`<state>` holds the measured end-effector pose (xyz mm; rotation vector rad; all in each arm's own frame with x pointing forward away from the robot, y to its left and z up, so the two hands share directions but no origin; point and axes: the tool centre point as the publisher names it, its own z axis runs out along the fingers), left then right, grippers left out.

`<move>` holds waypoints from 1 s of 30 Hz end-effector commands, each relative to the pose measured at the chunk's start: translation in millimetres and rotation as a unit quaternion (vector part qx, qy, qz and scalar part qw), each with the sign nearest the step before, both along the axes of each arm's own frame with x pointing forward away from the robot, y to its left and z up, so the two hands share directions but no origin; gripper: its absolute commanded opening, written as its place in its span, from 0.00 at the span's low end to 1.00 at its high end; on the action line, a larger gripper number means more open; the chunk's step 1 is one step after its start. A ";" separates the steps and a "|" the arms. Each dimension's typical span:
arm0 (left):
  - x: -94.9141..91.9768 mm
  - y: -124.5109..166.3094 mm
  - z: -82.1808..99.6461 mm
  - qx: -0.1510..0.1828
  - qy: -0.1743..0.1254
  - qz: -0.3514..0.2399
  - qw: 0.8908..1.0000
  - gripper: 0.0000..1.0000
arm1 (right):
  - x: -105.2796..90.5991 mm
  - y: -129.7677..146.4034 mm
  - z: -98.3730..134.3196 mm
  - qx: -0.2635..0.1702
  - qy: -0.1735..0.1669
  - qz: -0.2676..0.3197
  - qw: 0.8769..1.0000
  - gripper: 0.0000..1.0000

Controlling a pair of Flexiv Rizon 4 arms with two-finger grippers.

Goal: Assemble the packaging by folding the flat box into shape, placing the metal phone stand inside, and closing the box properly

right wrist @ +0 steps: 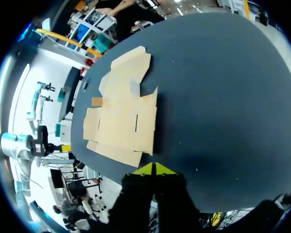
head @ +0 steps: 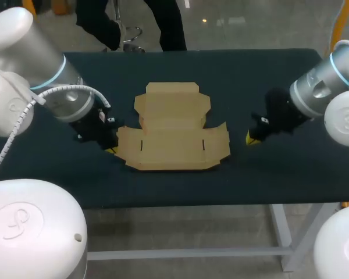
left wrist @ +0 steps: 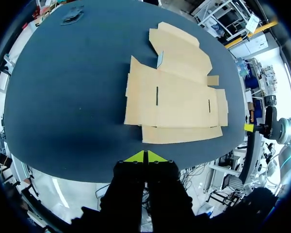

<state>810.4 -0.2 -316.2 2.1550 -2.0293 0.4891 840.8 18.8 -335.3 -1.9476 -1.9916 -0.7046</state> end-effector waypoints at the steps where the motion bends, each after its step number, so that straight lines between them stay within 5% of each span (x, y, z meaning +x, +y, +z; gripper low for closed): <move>1: -18.4 7.3 -3.4 -0.016 -0.013 0.000 1.000 0.00 | -17.2 2.4 -4.1 0.005 -0.006 0.001 1.000 0.00; 10: -36.6 6.8 -19.0 -0.024 0.002 -0.003 1.000 0.00 | -36.4 8.6 -15.9 0.018 -0.003 0.001 1.000 0.00; 30: -34.6 5.1 -37.3 -0.044 0.025 -0.002 0.999 0.00 | -43.6 20.2 -42.8 0.043 0.019 -0.005 0.999 0.00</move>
